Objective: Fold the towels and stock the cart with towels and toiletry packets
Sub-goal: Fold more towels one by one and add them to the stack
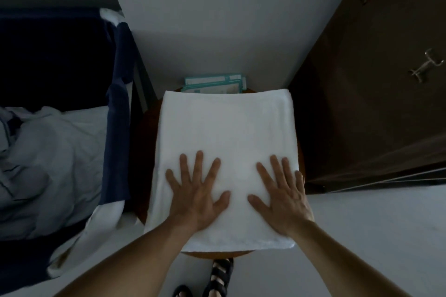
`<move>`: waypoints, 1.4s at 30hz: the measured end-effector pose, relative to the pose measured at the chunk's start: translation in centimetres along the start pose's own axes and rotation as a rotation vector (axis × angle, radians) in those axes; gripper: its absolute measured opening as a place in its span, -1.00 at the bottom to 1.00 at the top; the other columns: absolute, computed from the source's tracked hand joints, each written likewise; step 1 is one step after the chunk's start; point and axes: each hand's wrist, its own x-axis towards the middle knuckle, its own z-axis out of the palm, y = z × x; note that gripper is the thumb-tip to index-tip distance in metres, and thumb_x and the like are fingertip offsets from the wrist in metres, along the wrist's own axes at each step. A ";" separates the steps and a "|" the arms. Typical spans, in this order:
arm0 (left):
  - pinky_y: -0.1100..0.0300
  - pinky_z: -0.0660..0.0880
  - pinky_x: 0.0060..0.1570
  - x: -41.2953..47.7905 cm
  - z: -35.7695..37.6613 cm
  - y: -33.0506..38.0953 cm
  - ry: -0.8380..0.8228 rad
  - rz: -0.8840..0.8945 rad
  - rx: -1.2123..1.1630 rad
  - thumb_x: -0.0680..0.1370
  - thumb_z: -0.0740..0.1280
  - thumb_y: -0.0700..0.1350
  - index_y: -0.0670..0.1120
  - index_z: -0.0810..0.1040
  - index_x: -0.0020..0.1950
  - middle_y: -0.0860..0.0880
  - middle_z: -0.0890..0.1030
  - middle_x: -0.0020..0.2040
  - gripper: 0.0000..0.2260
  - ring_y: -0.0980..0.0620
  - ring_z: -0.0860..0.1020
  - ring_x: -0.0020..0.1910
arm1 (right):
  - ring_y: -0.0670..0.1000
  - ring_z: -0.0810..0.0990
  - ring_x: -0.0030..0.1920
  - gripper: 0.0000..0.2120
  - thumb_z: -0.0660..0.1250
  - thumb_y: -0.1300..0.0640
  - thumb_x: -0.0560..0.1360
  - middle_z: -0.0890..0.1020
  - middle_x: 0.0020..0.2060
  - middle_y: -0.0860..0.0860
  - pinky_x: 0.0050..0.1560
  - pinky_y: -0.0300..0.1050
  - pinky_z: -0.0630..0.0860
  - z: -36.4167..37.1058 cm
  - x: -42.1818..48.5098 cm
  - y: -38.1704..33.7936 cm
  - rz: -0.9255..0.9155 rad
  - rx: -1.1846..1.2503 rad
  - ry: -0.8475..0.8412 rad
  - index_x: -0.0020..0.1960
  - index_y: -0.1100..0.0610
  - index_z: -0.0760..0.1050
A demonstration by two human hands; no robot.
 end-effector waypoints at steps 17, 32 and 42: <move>-0.10 -0.13 0.54 -3.1 -14.4 -9.3 0.052 -0.033 0.008 0.62 -0.05 0.25 0.07 -0.04 0.62 0.04 -0.05 0.64 -0.39 -0.03 -0.16 0.61 | 0.08 -0.24 0.59 -0.16 -0.05 -0.49 0.47 -0.17 0.61 -0.06 0.54 0.25 -0.18 -8.8 5.4 -10.2 0.005 0.003 -0.152 0.61 -0.14 -0.18; -0.06 -0.02 0.55 -6.9 -16.8 -45.4 0.080 -0.388 -0.081 0.63 0.02 0.25 0.05 -0.04 0.63 -0.02 -0.03 0.63 -0.38 -0.07 -0.08 0.61 | 0.00 -0.49 0.51 -0.10 -0.06 -0.52 0.42 -0.36 0.56 -0.09 0.55 0.23 -0.15 -8.6 14.4 -44.5 -0.447 0.112 -0.123 0.60 -0.15 -0.27; -0.10 -0.05 0.54 -0.1 -9.3 -57.0 -0.037 -0.264 -0.121 0.38 -0.35 0.37 0.06 -0.05 0.63 -0.02 -0.03 0.64 -0.14 -0.09 -0.10 0.60 | 0.06 -0.41 0.53 0.03 0.12 -0.60 0.31 -0.32 0.56 -0.13 0.47 0.37 -0.19 4.7 22.5 -53.5 -0.181 0.111 -0.395 0.57 -0.24 -0.30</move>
